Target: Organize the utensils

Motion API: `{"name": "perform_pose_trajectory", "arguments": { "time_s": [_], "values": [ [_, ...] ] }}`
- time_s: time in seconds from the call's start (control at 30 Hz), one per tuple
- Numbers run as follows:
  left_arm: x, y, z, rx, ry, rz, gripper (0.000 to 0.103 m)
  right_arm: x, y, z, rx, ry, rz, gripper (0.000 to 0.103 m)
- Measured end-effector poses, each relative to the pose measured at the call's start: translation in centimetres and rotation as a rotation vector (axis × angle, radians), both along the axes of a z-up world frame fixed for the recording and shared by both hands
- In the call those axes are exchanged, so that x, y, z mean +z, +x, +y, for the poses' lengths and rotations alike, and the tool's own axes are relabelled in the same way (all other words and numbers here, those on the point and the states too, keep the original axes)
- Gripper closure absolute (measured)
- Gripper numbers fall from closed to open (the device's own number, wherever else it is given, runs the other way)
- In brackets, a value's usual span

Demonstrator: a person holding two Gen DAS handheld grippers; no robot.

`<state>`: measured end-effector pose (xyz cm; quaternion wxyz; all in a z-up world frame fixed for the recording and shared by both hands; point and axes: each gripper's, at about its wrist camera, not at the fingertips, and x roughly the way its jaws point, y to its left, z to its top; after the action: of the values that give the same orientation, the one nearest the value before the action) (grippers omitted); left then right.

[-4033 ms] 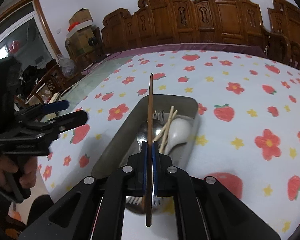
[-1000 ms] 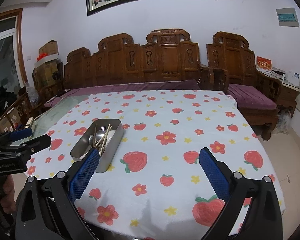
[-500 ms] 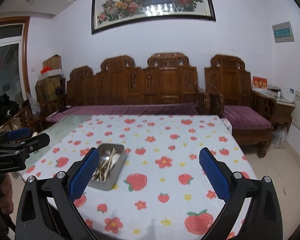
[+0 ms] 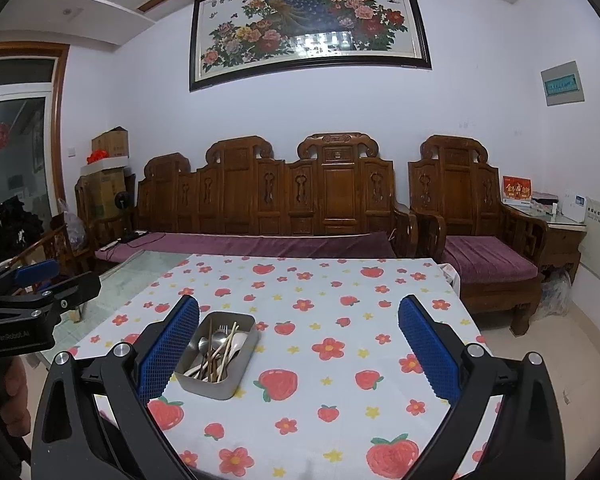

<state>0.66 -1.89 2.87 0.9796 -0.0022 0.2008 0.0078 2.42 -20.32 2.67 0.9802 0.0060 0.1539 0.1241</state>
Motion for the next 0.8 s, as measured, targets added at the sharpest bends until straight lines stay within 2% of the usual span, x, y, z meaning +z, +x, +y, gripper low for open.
{"name": "perform_pose_trajectory", "arguments": {
  "time_s": [0.8],
  "values": [
    [-0.08,-0.11,0.23,0.001,-0.002,-0.002,0.008,-0.02,0.06,-0.31,-0.001,0.002,0.005,0.003]
  ]
}}
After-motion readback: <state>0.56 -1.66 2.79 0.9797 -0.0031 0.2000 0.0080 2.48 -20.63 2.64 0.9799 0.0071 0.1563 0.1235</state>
